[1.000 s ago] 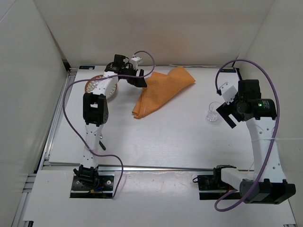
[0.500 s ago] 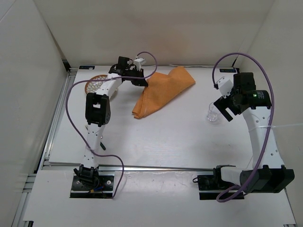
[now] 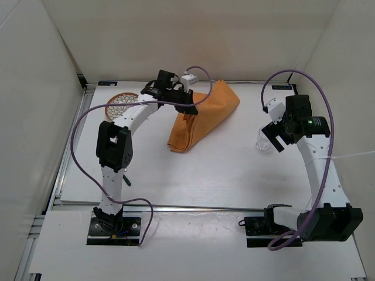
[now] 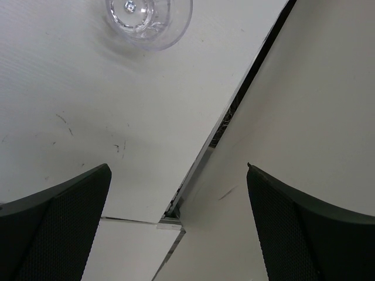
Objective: Set the dinner table for one person
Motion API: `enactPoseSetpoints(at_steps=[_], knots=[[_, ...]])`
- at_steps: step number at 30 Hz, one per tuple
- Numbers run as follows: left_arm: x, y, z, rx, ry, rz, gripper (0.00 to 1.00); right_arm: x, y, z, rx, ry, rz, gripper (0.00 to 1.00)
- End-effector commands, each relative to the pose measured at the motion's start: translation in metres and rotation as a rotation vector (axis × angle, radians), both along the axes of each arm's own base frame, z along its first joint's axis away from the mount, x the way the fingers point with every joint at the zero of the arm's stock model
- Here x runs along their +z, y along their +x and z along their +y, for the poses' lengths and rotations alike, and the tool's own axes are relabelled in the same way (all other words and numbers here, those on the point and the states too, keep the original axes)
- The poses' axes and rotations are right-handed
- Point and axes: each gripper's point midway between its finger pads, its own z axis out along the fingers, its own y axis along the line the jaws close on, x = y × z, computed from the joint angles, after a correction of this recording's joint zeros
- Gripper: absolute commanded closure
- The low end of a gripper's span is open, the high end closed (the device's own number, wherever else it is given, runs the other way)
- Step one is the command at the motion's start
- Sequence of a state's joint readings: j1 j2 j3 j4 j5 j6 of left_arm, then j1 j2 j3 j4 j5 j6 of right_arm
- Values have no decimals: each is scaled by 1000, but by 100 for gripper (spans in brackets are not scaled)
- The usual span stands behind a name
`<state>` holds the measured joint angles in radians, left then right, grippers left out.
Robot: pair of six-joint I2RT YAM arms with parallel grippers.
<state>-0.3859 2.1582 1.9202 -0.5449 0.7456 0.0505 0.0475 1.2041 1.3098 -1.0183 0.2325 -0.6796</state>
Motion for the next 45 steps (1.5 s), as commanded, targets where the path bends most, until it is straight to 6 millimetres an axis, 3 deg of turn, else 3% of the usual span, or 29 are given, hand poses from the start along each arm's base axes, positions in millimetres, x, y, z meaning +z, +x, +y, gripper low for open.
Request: enactPoseSetpoints(at_steps=[1, 3, 7, 9, 11, 12, 13, 15, 18, 23, 25, 26, 27, 28, 30, 35, 40, 43, 45], knots=[[31, -54, -41, -107, -19, -31, 89, 16, 1, 3, 11, 13, -90, 0], [24, -71, -54, -131, 3, -25, 89, 16, 1, 3, 11, 13, -90, 0], [6, -125, -89, -218, 39, 34, 89, 21, -2, 3, 11, 14, -110, 0], [5, -146, -94, -229, 47, 66, 80, 25, -1, 2, 19, 9, -119, 0], [6, -170, -103, -275, 43, 83, 59, 27, -2, 2, 19, 9, -128, 0], [8, -180, -103, -282, 43, 92, 12, 28, -2, 2, 28, 2, -127, 0], [10, -187, -104, -293, 42, 91, 0, 29, 0, 2, 28, 2, -136, 0], [16, -193, -102, -290, 63, 47, 0, 30, 2, 2, 28, 2, -147, 0], [7, -169, -81, -174, 139, -4, 0, 31, 5, 5, 40, 17, -157, 0], [5, -103, -14, 66, 202, -29, 0, 30, 7, 13, 28, 72, -170, 0], [1, -67, 31, 177, 200, -3, 4, 26, 9, 15, 25, 86, -163, 0], [-3, -69, 28, 162, 195, 14, 5, 26, 9, 15, 25, 86, -163, 0], [-8, -54, 49, 203, 185, 39, 8, 25, 9, 15, 17, 93, -164, 0], [-24, -49, 56, 203, 180, 88, 8, 23, 11, 18, 25, 93, -154, 0], [-36, -42, 71, 201, 136, 154, 11, 26, 12, 20, 32, 101, -163, 0], [-80, -37, 83, 212, 150, 262, 15, 29, 17, 22, 31, 115, -157, 0], [-107, -39, 78, 202, 143, 346, 17, 36, 23, 23, 31, 115, -161, 0], [-112, -41, 71, 197, 137, 375, 18, 36, 26, 23, 24, 121, -160, 0], [-118, -44, 67, 193, 142, 394, 25, 33, 27, 26, 33, 121, -151, 0]])
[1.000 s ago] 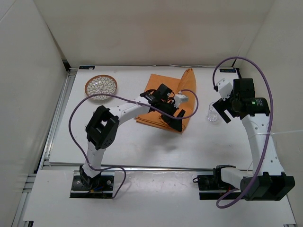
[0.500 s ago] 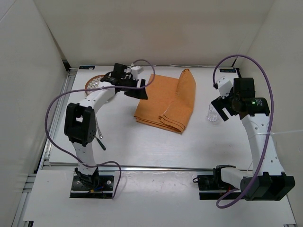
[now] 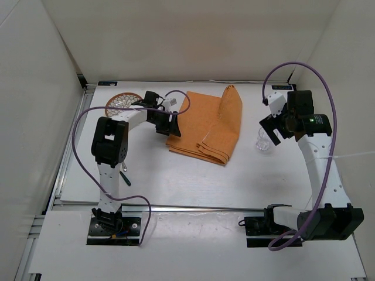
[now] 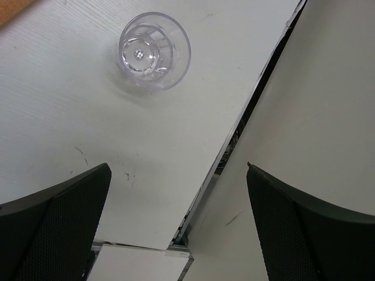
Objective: Set the dinner table for one person
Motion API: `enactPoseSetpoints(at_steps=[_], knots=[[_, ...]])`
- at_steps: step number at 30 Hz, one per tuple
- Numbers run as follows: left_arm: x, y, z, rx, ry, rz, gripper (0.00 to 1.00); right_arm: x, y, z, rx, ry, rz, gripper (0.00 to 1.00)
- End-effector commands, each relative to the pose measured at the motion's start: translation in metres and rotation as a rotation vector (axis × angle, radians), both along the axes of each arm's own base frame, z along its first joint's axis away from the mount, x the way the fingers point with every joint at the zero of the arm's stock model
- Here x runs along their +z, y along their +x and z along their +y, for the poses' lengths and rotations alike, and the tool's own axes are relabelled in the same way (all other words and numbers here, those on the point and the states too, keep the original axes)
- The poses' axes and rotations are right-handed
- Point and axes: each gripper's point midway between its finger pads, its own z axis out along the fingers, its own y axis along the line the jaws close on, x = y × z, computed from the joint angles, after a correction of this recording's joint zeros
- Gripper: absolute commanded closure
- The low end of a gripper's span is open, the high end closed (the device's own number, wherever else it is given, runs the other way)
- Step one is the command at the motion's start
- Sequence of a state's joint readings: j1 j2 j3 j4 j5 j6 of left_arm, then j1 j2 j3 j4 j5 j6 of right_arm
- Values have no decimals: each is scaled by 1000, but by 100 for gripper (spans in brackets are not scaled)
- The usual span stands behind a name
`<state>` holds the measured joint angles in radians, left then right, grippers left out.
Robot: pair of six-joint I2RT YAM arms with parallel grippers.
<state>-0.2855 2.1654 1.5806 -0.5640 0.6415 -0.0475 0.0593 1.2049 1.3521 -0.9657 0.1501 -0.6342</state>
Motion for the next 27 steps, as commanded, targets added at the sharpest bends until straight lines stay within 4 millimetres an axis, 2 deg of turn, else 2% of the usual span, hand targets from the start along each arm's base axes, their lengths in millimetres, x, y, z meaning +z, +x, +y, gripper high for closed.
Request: enactPoseSetpoints(at_steps=[1, 3, 4, 6, 7, 8, 10, 13, 15, 16, 17, 18, 19, 20, 21, 22, 23, 24, 25, 26, 27], knots=[[3, -5, -16, -19, -30, 20, 28, 16, 9, 6, 6, 23, -56, 0], [-4, -11, -19, -20, -25, 48, 40, 19, 10, 7, -2, 31, -66, 0], [-12, -14, -17, -4, -8, 71, 54, 19, 10, 7, -2, 31, -66, 0], [-17, -20, -19, -2, 4, 88, 67, 20, 12, 9, -2, 46, -76, 0], [-25, -22, -16, 15, 24, 108, 80, 20, 12, 9, -2, 46, -76, 0], [-25, -22, -16, 25, 22, 117, 89, 20, 12, 9, -10, 53, -76, 0], [-31, -22, -11, 62, 60, 127, 90, 12, 12, 15, 2, 79, -53, 0], [-24, -20, 5, 126, 80, 127, 90, -6, 11, 29, 38, 114, 11, 0], [-20, -14, 27, 202, 79, 142, 90, -17, 11, 48, 93, 150, 61, 0], [-12, -12, 37, 236, 83, 129, 90, -27, 16, 56, 112, 153, 98, 0], [-15, -18, 46, 252, 88, 148, 90, -31, 18, 70, 139, 166, 120, 0], [-13, -20, 54, 269, 88, 151, 90, -31, 23, 78, 149, 181, 127, 6], [-12, -22, 66, 294, 79, 169, 90, -44, 29, 94, 187, 184, 175, 10], [-10, -30, 72, 304, 81, 177, 90, -46, 32, 108, 216, 220, 196, 16], [-10, -35, 76, 313, 84, 190, 90, -49, 36, 119, 233, 238, 213, 37], [-10, -41, 80, 320, 81, 209, 90, -52, 50, 133, 259, 246, 229, 47], [-9, -49, 81, 320, 82, 214, 90, -54, 54, 152, 291, 261, 244, 57], [-8, -53, 82, 319, 83, 217, 90, -73, 60, 165, 297, 266, 311, 74], [-7, -59, 83, 319, 86, 225, 90, -59, 72, 191, 356, 288, 277, 85], [-6, -62, 83, 319, 86, 227, 90, -63, 75, 202, 366, 294, 306, 93], [-3, -68, 84, 319, 85, 224, 90, -86, 82, 217, 365, 295, 373, 100]])
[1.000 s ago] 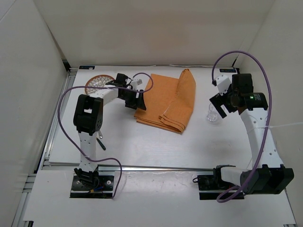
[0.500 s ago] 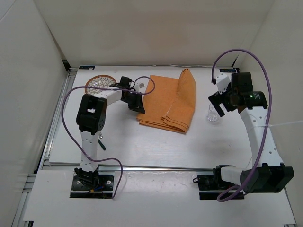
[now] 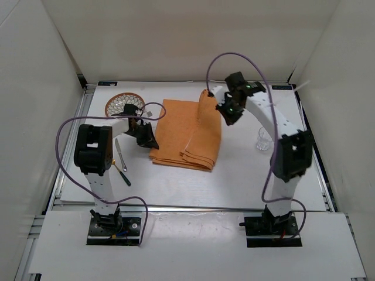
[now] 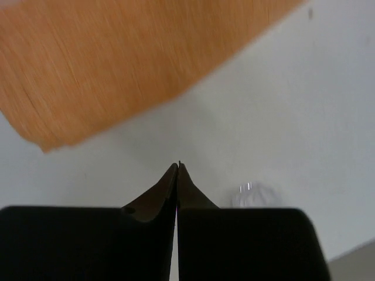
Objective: Set the dinner table for one person
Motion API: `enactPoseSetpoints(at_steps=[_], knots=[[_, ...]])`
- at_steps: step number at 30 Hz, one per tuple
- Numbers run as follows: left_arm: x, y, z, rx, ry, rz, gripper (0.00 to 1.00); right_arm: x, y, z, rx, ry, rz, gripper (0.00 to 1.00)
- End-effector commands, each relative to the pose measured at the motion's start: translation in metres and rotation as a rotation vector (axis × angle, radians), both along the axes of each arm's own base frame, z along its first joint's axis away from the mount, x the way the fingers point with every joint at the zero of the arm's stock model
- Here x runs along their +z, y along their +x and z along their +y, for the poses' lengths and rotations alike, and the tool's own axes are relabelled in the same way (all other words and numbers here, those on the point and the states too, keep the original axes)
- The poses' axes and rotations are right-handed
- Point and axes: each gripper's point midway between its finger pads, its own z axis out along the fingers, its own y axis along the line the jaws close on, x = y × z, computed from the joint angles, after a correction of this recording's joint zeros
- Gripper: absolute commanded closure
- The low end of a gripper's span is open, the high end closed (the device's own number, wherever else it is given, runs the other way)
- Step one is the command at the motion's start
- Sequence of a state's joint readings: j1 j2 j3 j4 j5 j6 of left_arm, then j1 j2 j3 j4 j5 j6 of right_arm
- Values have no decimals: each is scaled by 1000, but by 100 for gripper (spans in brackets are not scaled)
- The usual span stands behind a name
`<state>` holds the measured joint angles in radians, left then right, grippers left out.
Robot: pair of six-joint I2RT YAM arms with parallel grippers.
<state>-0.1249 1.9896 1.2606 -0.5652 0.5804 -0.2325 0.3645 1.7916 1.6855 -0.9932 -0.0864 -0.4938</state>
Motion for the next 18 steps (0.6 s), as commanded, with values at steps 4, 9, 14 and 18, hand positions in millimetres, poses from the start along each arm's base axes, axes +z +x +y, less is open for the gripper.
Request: enactPoseSetpoints(at_steps=[4, 9, 14, 18], knots=[[21, -23, 3, 21, 43, -11, 90, -6, 22, 118, 142, 161, 90, 100], [34, -20, 2, 42, 32, -34, 90, -27, 5, 177, 243, 237, 142, 100], [36, -21, 6, 51, 31, -37, 90, -61, -26, 198, 241, 279, 308, 100], [39, -19, 4, 48, 22, -44, 90, -76, -35, 218, 273, 296, 359, 100]])
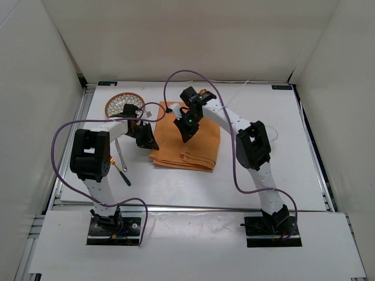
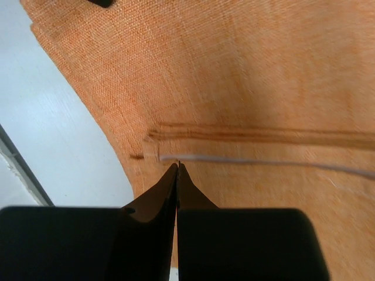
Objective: Set the dinner table for one person
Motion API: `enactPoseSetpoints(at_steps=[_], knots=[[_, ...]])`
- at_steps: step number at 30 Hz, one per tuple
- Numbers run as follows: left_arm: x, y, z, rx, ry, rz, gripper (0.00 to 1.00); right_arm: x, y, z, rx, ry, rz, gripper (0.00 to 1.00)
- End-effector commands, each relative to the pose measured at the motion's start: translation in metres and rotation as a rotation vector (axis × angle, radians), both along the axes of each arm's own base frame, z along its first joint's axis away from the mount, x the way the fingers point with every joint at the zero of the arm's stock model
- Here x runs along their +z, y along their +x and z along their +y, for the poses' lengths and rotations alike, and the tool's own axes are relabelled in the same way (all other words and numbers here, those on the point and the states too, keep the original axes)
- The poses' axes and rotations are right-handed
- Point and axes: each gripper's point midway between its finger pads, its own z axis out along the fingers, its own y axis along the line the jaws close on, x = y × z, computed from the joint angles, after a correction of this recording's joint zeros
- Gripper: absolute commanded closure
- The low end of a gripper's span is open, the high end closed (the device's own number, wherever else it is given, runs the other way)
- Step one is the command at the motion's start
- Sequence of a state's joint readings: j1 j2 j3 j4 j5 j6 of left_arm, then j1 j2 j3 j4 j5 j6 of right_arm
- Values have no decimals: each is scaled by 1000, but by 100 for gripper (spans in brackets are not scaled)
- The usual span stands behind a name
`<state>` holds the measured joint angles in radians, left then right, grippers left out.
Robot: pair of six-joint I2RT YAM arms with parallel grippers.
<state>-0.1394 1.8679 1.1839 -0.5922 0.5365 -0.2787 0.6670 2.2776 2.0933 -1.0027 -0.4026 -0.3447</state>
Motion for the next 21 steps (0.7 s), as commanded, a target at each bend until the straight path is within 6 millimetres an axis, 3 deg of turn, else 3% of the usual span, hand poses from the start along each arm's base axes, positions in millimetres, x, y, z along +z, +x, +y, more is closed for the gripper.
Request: enactPoseSetpoints(at_steps=[1, 7, 9, 13, 18, 21], knots=[[18, 1, 1, 7, -14, -37, 90, -8, -6, 18, 0, 59, 87, 100], [19, 1, -4, -6, -24, -36, 90, -33, 8, 32, -12, 62, 106, 100], [19, 1, -4, -6, -24, -36, 90, -33, 8, 34, -17, 69, 115, 100], [17, -2, -5, -2, -34, -20, 90, -58, 1, 35, -9, 16, 128, 100], [20, -1, -4, 2, -26, -31, 90, -68, -7, 12, 11, -90, 89, 100], [15, -1, -3, 5, -15, -23, 90, -62, -15, -18, 41, -155, 46, 100]])
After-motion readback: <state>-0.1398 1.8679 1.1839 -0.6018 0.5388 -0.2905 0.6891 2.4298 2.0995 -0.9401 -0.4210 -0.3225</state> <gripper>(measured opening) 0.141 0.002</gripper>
